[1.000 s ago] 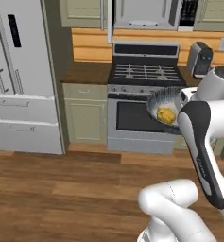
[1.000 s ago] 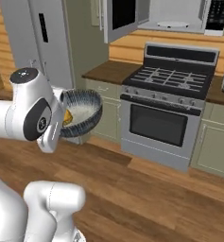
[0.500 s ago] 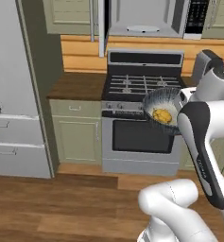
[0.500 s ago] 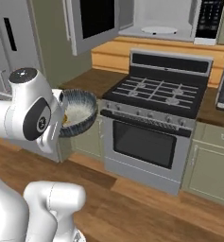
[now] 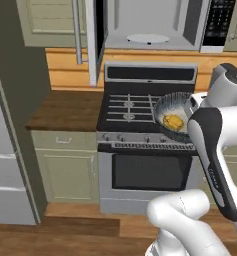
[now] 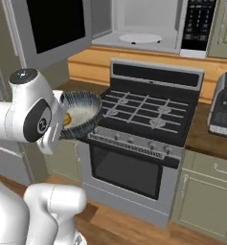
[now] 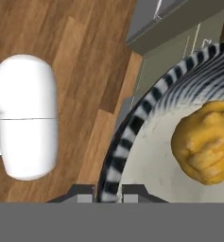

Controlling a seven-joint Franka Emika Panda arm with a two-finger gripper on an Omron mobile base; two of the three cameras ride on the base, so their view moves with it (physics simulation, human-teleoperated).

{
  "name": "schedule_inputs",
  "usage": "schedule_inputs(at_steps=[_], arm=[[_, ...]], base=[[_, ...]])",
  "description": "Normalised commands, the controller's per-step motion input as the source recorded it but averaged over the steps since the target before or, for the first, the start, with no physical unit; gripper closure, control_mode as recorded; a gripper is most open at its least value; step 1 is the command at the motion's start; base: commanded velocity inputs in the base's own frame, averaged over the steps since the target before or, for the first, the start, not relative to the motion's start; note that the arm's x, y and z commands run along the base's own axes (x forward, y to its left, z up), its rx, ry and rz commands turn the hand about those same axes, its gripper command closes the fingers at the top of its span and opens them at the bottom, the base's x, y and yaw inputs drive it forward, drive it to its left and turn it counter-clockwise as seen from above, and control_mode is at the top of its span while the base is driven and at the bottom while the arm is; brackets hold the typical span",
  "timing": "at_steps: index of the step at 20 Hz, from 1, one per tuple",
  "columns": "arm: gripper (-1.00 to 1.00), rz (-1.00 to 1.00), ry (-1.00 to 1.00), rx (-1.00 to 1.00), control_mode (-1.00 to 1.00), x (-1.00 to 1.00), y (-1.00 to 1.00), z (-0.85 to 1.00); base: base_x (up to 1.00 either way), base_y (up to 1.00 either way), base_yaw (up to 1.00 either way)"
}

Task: Pick the squash from the sink and place it in the bowl. Then pick the bowl and place it in the microwave. Then close the microwave door and press the start button.

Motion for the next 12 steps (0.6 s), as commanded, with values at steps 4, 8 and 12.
schedule_inputs(at_steps=[4, 8, 12], arm=[[1.0, 0.0, 0.0, 0.0, 1.0, 0.0, 0.0, 0.0], [1.0, 0.0, 0.0, 0.0, 1.0, 0.0, 0.0, 0.0], [1.0, 0.0, 0.0, 0.0, 1.0, 0.0, 0.0, 0.0]], base=[[1.0, -0.24, 0.0], [0.87, -0.3, 0.05], [0.35, -0.35, 0.3]])
